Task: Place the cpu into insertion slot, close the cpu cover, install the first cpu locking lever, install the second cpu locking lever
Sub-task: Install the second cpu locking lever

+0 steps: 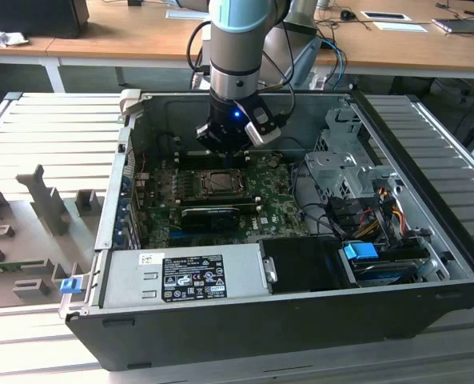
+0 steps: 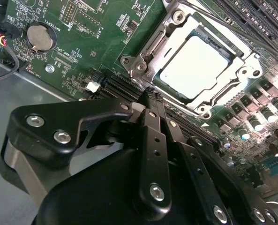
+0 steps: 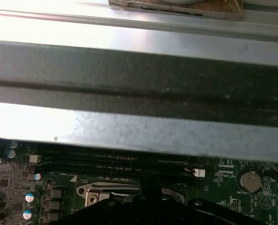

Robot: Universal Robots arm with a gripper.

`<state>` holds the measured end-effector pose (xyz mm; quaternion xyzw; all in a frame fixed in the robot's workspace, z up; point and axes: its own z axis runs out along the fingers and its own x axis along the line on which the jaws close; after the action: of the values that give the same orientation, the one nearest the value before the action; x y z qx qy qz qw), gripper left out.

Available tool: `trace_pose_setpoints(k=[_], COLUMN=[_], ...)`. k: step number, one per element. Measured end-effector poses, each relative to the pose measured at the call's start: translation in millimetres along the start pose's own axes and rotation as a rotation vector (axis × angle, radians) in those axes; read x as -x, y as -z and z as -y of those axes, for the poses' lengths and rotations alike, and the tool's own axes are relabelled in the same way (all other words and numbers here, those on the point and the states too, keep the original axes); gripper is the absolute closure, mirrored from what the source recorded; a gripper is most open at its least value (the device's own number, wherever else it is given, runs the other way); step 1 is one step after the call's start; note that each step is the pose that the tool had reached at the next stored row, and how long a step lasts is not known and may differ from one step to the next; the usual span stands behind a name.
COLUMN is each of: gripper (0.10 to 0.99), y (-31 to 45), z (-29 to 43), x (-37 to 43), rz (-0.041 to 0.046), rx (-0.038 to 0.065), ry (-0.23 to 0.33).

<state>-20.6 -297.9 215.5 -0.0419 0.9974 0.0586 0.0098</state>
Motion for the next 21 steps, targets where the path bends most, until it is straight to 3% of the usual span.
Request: trace_pose_setpoints(k=[18, 21], gripper=[0.98, 0.98], y=[0.8, 8.1], z=[4.1, 3.3], x=[-0.4, -0.2], rz=[-0.0002, 0.0], rx=[0.0, 0.0], ry=[0.0, 0.0])
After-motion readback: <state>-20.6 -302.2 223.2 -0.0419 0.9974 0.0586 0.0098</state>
